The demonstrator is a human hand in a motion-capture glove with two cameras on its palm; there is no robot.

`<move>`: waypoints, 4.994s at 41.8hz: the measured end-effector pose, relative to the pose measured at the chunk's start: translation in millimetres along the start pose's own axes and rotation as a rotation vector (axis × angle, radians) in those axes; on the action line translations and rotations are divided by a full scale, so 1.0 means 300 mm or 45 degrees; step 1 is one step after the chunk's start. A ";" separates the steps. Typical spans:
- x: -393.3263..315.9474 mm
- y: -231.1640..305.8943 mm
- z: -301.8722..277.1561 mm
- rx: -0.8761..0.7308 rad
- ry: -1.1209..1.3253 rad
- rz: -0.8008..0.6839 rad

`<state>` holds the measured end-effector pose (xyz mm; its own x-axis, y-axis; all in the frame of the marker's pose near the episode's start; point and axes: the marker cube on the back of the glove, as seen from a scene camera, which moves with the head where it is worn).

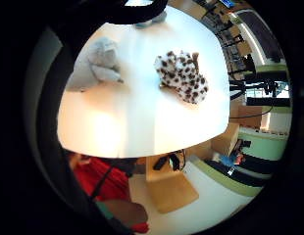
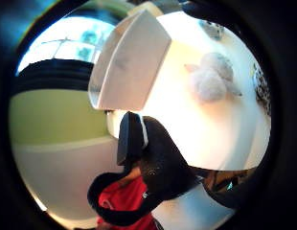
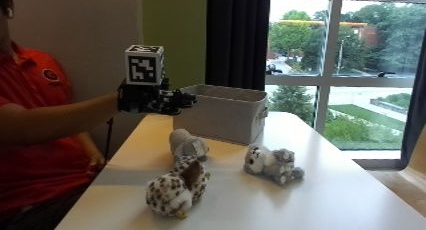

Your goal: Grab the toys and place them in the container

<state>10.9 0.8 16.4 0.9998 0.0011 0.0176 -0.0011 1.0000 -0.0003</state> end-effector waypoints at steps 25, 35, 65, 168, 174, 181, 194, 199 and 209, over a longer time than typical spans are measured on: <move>0.016 -0.144 0.168 -0.057 0.053 0.048; 0.040 -0.208 0.271 -0.094 0.017 0.118; 0.012 -0.258 0.401 -0.222 0.122 0.111; -0.871 -0.658 -0.115 0.223 -0.106 -0.443; -0.936 -0.653 -0.077 0.190 -0.135 -0.478; -0.961 -0.650 -0.054 0.201 -0.129 -0.504; -0.928 -0.635 -0.040 0.088 -0.106 -0.538; -0.887 -0.624 -0.045 0.069 -0.064 -0.514; -0.769 -0.585 -0.040 0.049 -0.034 -0.486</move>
<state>-219.5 -175.1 0.4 0.9276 -0.3718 0.0353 0.3700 0.9277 0.0492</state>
